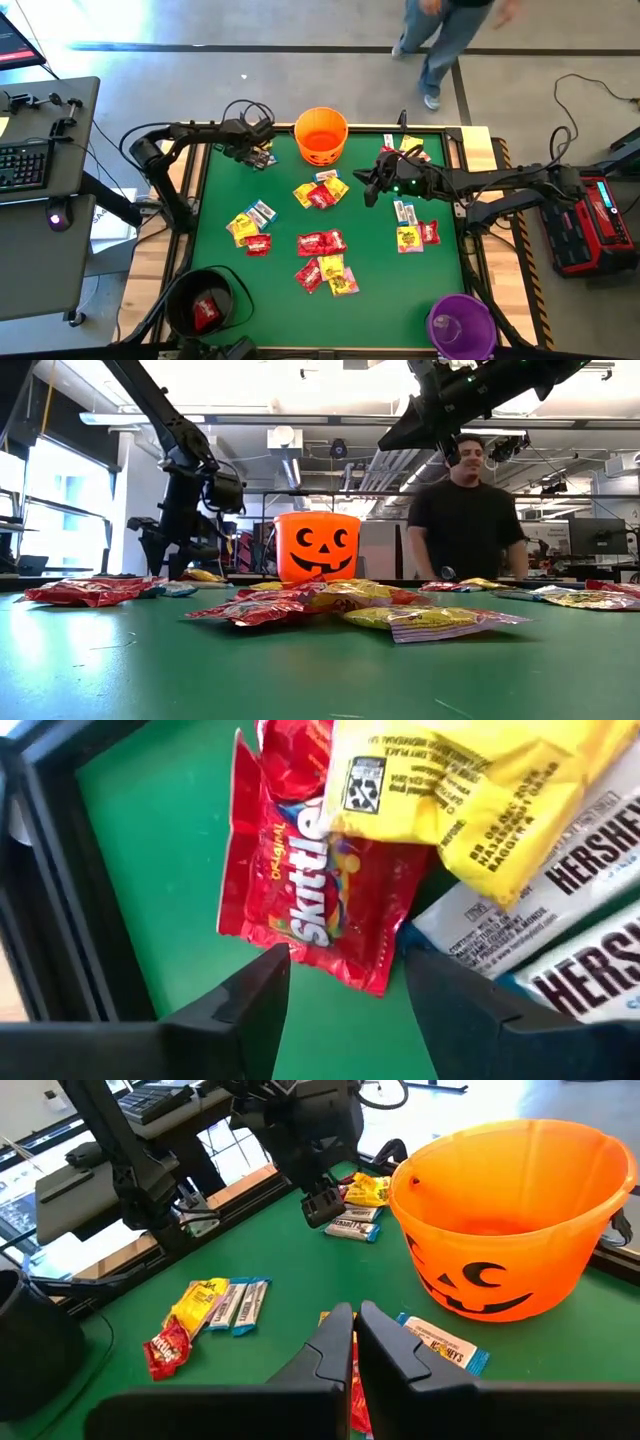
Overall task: Sort candy by brand, put in halloween buckets
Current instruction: Put the red candy into the black bucket
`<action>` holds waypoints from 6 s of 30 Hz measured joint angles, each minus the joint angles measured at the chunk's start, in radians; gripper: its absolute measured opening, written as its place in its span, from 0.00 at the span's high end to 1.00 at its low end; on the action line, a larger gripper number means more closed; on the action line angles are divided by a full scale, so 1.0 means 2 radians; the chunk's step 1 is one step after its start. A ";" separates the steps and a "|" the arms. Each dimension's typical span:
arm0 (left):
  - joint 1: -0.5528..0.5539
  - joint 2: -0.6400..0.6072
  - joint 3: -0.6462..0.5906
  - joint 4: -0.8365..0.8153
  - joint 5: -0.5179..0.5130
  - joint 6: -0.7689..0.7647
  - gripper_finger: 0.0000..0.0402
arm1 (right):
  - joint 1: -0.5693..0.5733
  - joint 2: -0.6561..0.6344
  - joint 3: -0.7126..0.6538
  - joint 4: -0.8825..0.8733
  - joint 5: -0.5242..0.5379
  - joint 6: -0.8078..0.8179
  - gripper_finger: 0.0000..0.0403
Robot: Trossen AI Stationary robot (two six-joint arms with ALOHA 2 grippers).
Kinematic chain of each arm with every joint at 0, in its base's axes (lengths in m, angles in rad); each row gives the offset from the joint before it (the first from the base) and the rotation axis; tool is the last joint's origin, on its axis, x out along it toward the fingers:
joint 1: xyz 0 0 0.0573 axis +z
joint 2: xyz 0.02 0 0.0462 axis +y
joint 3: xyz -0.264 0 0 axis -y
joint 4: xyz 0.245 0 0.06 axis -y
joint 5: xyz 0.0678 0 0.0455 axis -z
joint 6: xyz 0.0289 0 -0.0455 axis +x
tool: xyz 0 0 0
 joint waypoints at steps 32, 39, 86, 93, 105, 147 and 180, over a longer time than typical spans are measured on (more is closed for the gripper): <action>0.044 -0.013 -0.001 0.011 0.060 0.108 1.00 | 0.000 0.000 0.000 0.000 0.004 -0.003 0.98; 0.037 -0.045 -0.001 -0.008 0.084 0.111 1.00 | 0.000 0.000 0.000 0.000 0.005 -0.004 0.98; -0.529 -0.452 0.000 -0.072 0.310 -0.053 1.00 | -0.001 0.000 0.000 0.000 0.022 -0.022 0.98; -0.641 -0.449 0.000 -0.075 0.316 -0.102 1.00 | -0.013 0.000 0.000 -0.008 0.022 -0.022 0.98; -0.807 -0.361 0.028 -0.142 0.270 -0.144 1.00 | -0.016 0.000 0.000 -0.024 0.022 -0.025 0.98; -0.876 -0.271 0.057 -0.157 0.248 -0.216 0.88 | -0.027 0.000 0.000 -0.025 0.022 -0.043 0.98; -0.413 -0.158 0.093 0.004 0.293 0.186 0.89 | -0.026 0.000 0.000 -0.024 -0.057 -0.043 0.84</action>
